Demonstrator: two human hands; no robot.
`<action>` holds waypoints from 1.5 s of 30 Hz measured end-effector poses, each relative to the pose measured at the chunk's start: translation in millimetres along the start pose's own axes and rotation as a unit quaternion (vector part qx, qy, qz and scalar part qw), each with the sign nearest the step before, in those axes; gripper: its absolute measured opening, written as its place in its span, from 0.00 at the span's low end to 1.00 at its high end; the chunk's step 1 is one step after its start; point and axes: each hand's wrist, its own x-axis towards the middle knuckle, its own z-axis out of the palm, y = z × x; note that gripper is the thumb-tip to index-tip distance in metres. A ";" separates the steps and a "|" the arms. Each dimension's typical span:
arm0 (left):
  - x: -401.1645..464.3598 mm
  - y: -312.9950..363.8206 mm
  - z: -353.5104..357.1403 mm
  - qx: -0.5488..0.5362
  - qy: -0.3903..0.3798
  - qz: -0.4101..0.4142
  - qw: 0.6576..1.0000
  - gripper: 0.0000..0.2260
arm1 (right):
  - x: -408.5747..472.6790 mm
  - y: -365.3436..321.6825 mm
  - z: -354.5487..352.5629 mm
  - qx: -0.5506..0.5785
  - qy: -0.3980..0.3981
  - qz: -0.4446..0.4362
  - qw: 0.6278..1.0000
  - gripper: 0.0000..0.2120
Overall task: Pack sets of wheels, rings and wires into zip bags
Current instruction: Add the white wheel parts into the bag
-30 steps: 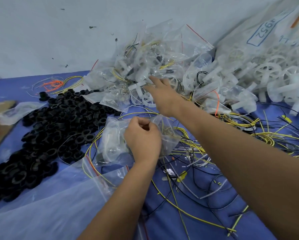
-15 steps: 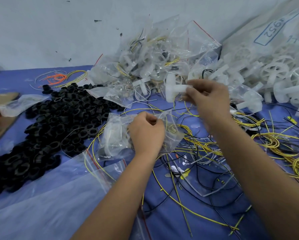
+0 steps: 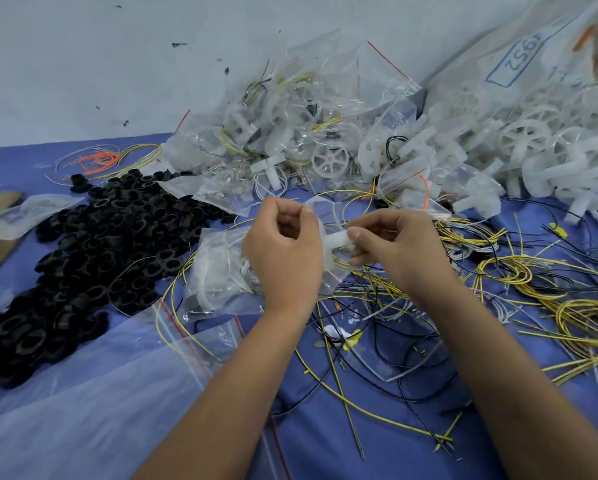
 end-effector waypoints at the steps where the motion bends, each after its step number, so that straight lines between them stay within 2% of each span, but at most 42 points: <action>1: -0.1 1.5 -0.7 0.011 -0.003 0.024 1.000 0.06 | -1.4 -0.6 0.9 -0.020 -0.011 -0.017 1.000 0.02; 5: -2.4 12.4 0.2 0.057 -0.043 0.122 0.990 0.06 | -4.8 -5.6 9.3 -0.068 -0.043 -0.081 0.993 0.02; 8: -10.2 23.7 5.1 0.075 -0.075 0.184 0.977 0.06 | -7.4 -8.8 13.9 -0.123 -0.056 -0.125 0.983 0.12; 11: -19.1 29.2 8.6 0.085 -0.095 0.232 0.964 0.06 | -12.8 -11.2 17.2 -0.077 -0.082 -0.133 0.985 0.26; 13: -22.7 30.1 9.4 0.090 -0.107 0.244 0.960 0.06 | -14.8 -11.0 20.3 -0.044 -0.102 -0.132 0.985 0.26; 15: -24.6 30.9 9.5 0.095 -0.107 0.246 0.959 0.07 | -15.0 -7.0 19.1 -0.015 -0.130 -0.127 0.983 0.23; 19: -24.5 28.9 10.9 0.072 -0.096 0.239 0.963 0.07 | -20.3 -8.0 21.9 -0.029 -0.226 -0.097 0.969 0.18; 23: -23.3 22.6 11.9 0.064 -0.096 0.223 0.968 0.07 | -20.7 -9.4 27.2 -0.002 -0.201 -0.089 0.976 0.19; 25: -23.3 17.4 11.1 0.063 -0.098 0.210 0.971 0.07 | -21.7 -6.5 28.4 -0.013 -0.228 -0.094 0.969 0.18; 28: -22.6 9.7 10.2 0.051 -0.093 0.172 0.979 0.07 | -22.0 -3.1 22.9 -0.048 -0.267 -0.104 0.957 0.26; 30: -21.9 6.0 10.5 0.031 -0.092 0.142 0.985 0.06 | -20.8 -3.8 19.0 -0.037 -0.264 -0.079 0.960 0.28; 32: -21.7 4.0 11.4 0.014 -0.100 0.116 0.988 0.06 | -15.9 -8.3 15.7 -0.045 -0.211 -0.065 0.974 0.24; 34: -21.8 1.4 12.7 -0.002 -0.111 0.079 0.991 0.07 | -8.5 -9.2 8.8 -0.014 -0.118 -0.055 0.991 0.17; 36: -23.3 -2.8 15.4 -0.017 -0.124 0.029 0.992 0.08 | -0.5 -10.4 -2.4 0.019 -0.013 -0.041 0.999 0.17; 38: -24.3 -7.1 17.9 -0.020 -0.135 -0.008 0.991 0.09 | 6.2 -8.6 -17.4 -0.016 0.094 -0.049 0.994 0.17; 40: -25.8 -9.5 20.6 -0.020 -0.161 -0.023 0.986 0.09 | 15.0 -2.3 -34.8 -0.110 0.196 -0.050 0.973 0.16; 42: -28.4 -11.2 21.7 -0.039 -0.198 -0.033 0.979 0.08 | 29.2 7.2 -51.7 -0.261 0.269 -0.040 0.926 0.14; 45: -31.8 -15.1 21.2 -0.039 -0.231 -0.046 0.971 0.07 | 50.4 25.2 -70.5 -0.447 0.268 0.030 0.853 0.12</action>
